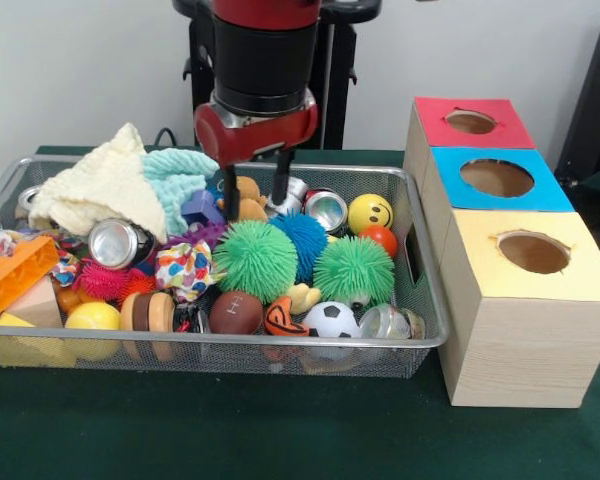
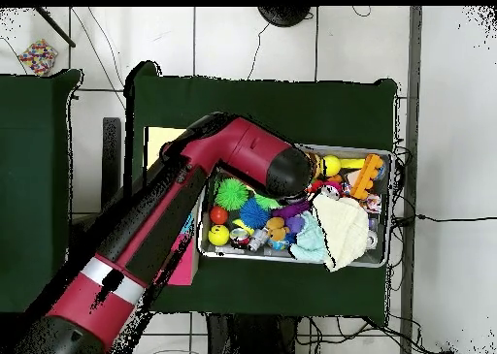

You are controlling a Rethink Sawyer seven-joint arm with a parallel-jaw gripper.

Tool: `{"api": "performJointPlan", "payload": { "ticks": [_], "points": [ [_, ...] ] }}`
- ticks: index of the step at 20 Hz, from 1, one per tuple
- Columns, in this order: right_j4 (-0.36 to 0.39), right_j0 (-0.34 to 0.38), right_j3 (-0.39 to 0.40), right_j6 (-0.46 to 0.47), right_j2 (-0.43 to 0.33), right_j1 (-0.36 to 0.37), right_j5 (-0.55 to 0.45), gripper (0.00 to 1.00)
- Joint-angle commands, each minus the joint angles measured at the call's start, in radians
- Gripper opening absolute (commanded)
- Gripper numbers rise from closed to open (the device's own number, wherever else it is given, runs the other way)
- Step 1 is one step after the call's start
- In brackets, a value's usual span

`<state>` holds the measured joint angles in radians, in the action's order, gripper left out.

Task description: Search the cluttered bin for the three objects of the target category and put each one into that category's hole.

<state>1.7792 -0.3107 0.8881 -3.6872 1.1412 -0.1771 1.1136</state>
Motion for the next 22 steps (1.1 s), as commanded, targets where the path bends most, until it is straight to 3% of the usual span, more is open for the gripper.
{"api": "performJointPlan", "payload": {
  "ticks": [1, 8, 14, 22],
  "points": [
    [0.070, 0.023, -0.053, -0.050, 0.003, -0.095, -0.027, 1.00],
    [0.082, 0.062, -0.111, -0.091, -0.027, -0.123, 0.049, 1.00],
    [0.137, 0.106, -0.150, -0.121, -0.003, -0.196, 0.062, 1.00],
    [0.213, 0.160, -0.216, -0.166, 0.048, -0.242, 0.160, 1.00]
  ]
}}
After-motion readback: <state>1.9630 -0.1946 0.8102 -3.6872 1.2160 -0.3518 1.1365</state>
